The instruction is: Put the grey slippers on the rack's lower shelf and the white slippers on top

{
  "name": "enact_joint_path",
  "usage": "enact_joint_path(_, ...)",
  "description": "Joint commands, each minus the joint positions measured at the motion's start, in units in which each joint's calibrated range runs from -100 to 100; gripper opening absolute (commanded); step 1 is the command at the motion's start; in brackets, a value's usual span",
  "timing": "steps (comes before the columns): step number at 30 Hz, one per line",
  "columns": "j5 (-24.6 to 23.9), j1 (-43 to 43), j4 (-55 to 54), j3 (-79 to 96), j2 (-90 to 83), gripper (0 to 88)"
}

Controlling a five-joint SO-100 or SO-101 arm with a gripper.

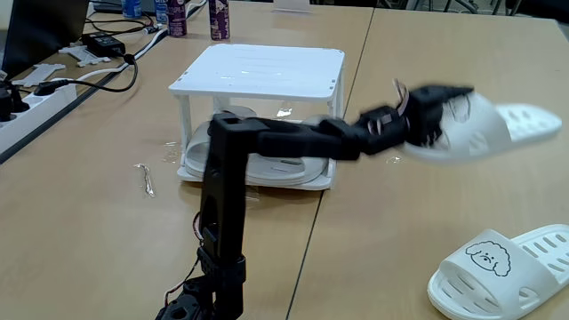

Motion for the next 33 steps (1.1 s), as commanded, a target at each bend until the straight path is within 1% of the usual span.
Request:
enact_joint_path(1,0.42,0.19,14.65,-3.32,-22.93,0.7)
enact_joint_path(3,0.42,-0.14,23.54,-3.41,-30.00,0.7)
enact_joint_path(5,0.42,-2.44,30.79,-3.41,-36.82,0.7)
enact_joint_path(7,0.42,-7.37,36.22,-3.23,-43.04,0.7)
enact_joint_path(8,0.42,-12.14,38.38,-2.96,-46.32,0.7)
enact_joint_path(11,0.42,-24.81,40.10,-2.78,-50.53,0.7)
enact_joint_path(16,0.42,-43.97,40.10,-2.60,-50.36,0.6)
enact_joint_path(18,0.42,-50.63,40.10,-1.61,-49.19,0.6)
enact_joint_path(20,0.42,-55.48,39.84,-1.88,-46.32,0.6)
enact_joint_path(23,0.42,-58.77,39.50,-6.93,-38.67,0.6)
enact_joint_path(26,0.42,-59.76,39.41,-20.10,-25.63,0.6)
enact_joint_path(33,0.42,-58.36,39.41,-54.38,3.32,0.6)
